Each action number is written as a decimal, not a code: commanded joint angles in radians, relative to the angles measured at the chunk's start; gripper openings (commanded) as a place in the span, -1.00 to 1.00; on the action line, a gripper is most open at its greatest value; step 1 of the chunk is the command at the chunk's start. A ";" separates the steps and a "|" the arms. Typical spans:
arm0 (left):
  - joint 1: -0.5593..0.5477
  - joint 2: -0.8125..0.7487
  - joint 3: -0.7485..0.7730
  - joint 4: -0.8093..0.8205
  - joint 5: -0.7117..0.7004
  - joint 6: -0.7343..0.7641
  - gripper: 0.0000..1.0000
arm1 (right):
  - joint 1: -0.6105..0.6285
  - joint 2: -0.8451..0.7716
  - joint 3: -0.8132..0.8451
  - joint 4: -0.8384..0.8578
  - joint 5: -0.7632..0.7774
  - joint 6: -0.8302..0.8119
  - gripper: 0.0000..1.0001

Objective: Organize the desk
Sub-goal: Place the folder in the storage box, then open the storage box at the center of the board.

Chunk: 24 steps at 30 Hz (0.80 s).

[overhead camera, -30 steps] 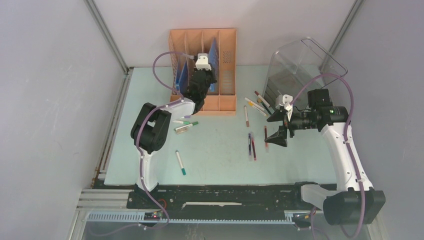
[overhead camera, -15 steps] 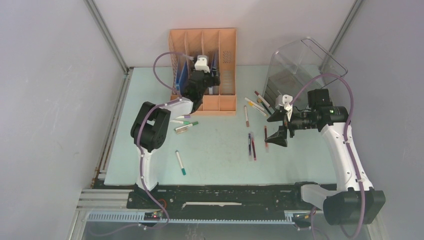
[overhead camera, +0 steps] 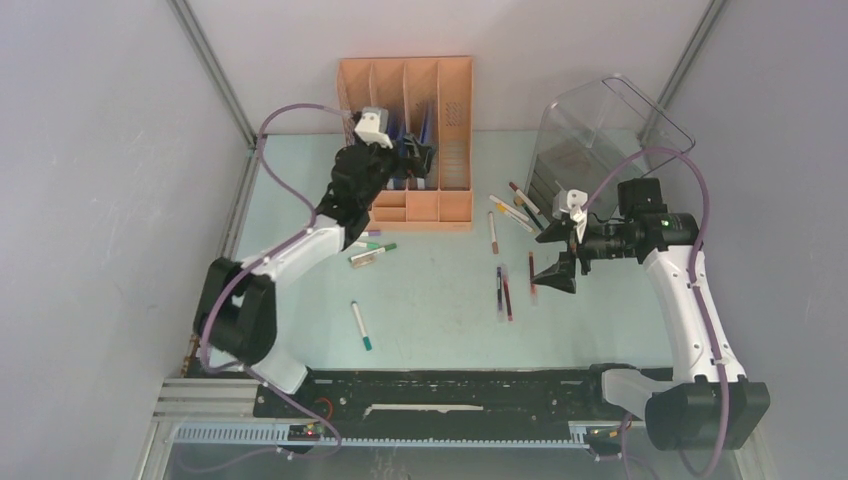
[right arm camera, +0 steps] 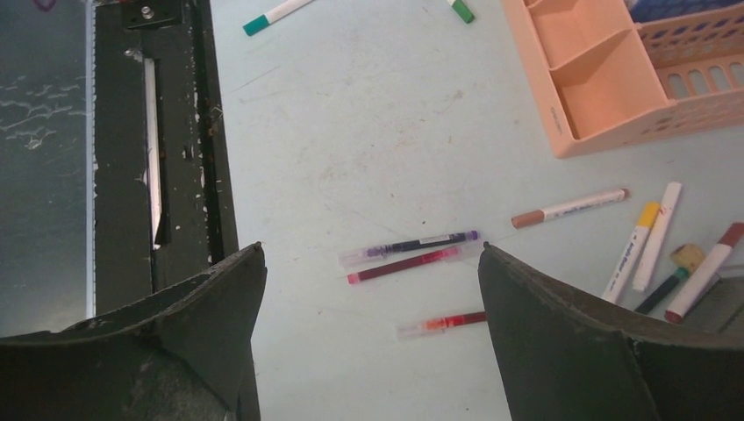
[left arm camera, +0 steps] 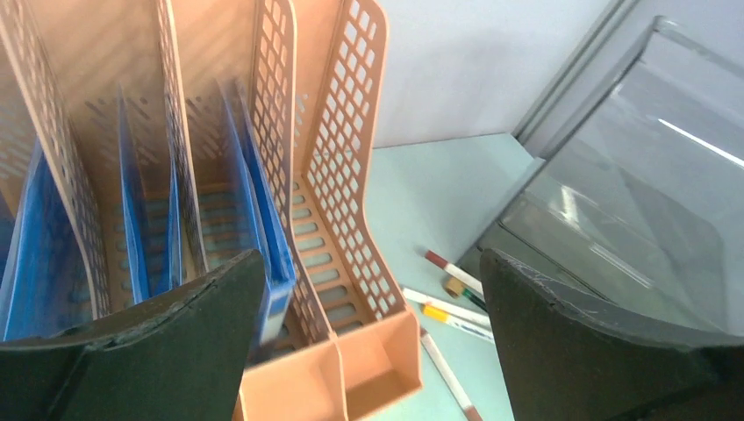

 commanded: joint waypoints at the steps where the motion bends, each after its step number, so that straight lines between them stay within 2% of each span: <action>1: 0.007 -0.177 -0.123 -0.086 0.048 -0.088 1.00 | -0.048 -0.030 0.001 -0.021 -0.027 -0.036 0.95; 7: 0.007 -0.446 -0.280 -0.261 0.051 -0.134 1.00 | -0.148 -0.064 0.001 -0.031 -0.068 -0.055 0.96; 12: 0.007 -0.646 -0.296 -0.504 0.056 -0.165 1.00 | -0.261 -0.107 0.001 0.008 -0.106 0.018 0.96; 15: 0.007 -0.737 -0.292 -0.611 0.101 -0.169 1.00 | -0.287 -0.126 0.000 0.034 -0.092 0.091 0.96; 20: 0.007 -0.834 -0.272 -0.767 0.152 -0.063 1.00 | -0.292 -0.123 0.000 -0.012 -0.117 0.118 0.99; 24: 0.007 -0.874 -0.309 -0.829 0.166 0.038 1.00 | -0.320 -0.114 0.000 0.011 -0.126 0.163 0.99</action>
